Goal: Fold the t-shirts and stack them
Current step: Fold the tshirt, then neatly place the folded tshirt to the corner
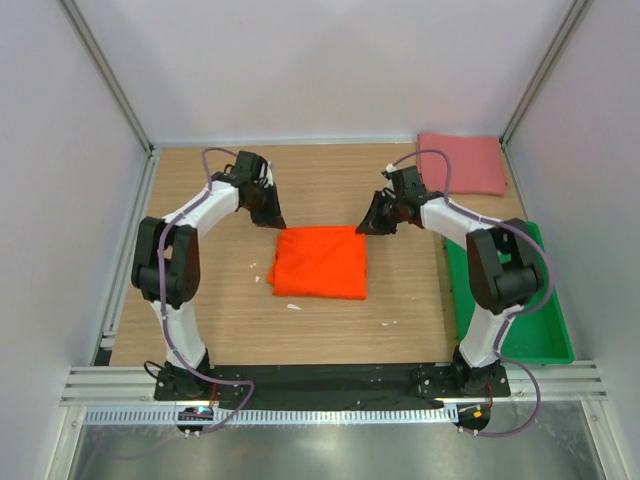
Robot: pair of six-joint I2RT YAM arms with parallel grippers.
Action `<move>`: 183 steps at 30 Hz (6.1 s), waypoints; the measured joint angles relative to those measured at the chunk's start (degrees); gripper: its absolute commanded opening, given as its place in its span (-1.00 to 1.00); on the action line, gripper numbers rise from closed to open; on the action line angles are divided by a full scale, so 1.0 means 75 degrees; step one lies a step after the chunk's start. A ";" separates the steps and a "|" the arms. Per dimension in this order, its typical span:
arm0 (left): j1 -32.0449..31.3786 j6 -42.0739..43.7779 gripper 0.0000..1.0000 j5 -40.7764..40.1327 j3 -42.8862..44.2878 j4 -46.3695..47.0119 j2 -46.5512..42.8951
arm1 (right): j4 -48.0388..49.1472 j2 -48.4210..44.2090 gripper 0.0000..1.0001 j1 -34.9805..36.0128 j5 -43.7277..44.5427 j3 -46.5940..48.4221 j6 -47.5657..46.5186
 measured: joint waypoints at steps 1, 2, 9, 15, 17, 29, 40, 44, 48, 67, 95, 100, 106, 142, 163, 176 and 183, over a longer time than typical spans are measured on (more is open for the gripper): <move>0.0009 0.0058 -0.59 -0.0085 0.0198 0.0032 0.0254 | 0.0058 0.0391 -0.75 -0.0108 -0.0085 0.0274 -0.0085; 0.0032 0.0090 -0.48 -0.0140 0.0353 0.0055 0.0443 | 0.0082 0.0676 -0.59 -0.0169 -0.0131 0.0504 -0.0157; 0.0335 0.0335 0.06 -0.0615 0.1128 0.0061 0.1105 | -0.0455 0.1731 0.56 -0.0396 -0.0026 0.1719 -0.0740; 0.0376 0.0408 0.28 -0.0487 0.0178 -0.0017 0.0017 | -0.1253 0.1244 1.00 -0.0396 0.0254 0.2008 -0.1250; 0.0367 0.0353 0.29 -0.0259 -0.0627 0.0087 -0.0644 | -0.1265 0.0860 0.99 -0.0396 0.0213 0.1722 -0.1303; 0.0055 -0.0175 0.29 0.0714 -0.3777 0.1705 -0.2299 | -0.0941 -0.0440 1.00 -0.0402 -0.0664 -0.0513 -0.1253; -0.0411 -0.0606 0.23 0.1026 -0.4007 0.2943 -0.2075 | -0.0857 -0.0994 0.99 -0.0408 -0.0860 -0.0950 -0.1218; -0.0562 -0.0740 0.23 0.0866 -0.4112 0.2958 -0.2075 | -0.0836 -0.1046 0.99 -0.0408 -0.0863 -0.1023 -0.1215; -0.0702 -0.0749 0.21 0.0638 -0.4156 0.2789 -0.2072 | -0.0839 -0.1081 0.99 -0.0408 -0.0866 -0.1096 -0.1215; -0.1207 -0.0749 0.14 -0.0382 -0.4150 0.1894 -0.2235 | -0.0810 -0.1145 1.00 -0.0411 -0.0863 -0.1472 -0.1218; -0.1174 -0.0475 0.18 -0.0889 -0.3905 0.1198 -0.2340 | -0.0670 -0.1341 1.00 -0.0411 -0.0880 -0.1679 -0.1099; -0.1157 -0.0338 0.18 -0.0740 -0.3812 0.1239 -0.1979 | -0.0662 -0.1341 0.99 -0.0411 -0.0889 -0.1734 -0.1064; -0.1131 -0.0329 -0.02 -0.0501 -0.3657 0.1346 -0.1699 | -0.0662 -0.1341 0.99 -0.0437 -0.0892 -0.1734 -0.1064; -0.0137 -0.1600 -1.00 0.1804 -0.5068 0.2940 -0.2197 | -0.0166 -0.0146 1.00 -0.0726 -0.0956 -0.0685 -0.1093; 0.0233 -0.1247 -1.00 0.1818 -0.4945 0.2544 -0.1853 | 0.0857 0.2180 0.57 -0.0737 -0.2346 0.1317 -0.1478; 0.0393 -0.0941 -1.00 0.1856 -0.4712 0.2215 -0.1652 | 0.1445 0.2416 0.29 -0.0020 -0.2894 0.1090 -0.1204; 0.0434 -0.0886 -1.00 0.1856 -0.4631 0.2092 -0.1606 | 0.1603 0.2535 -0.70 0.0236 -0.2949 0.0912 -0.1037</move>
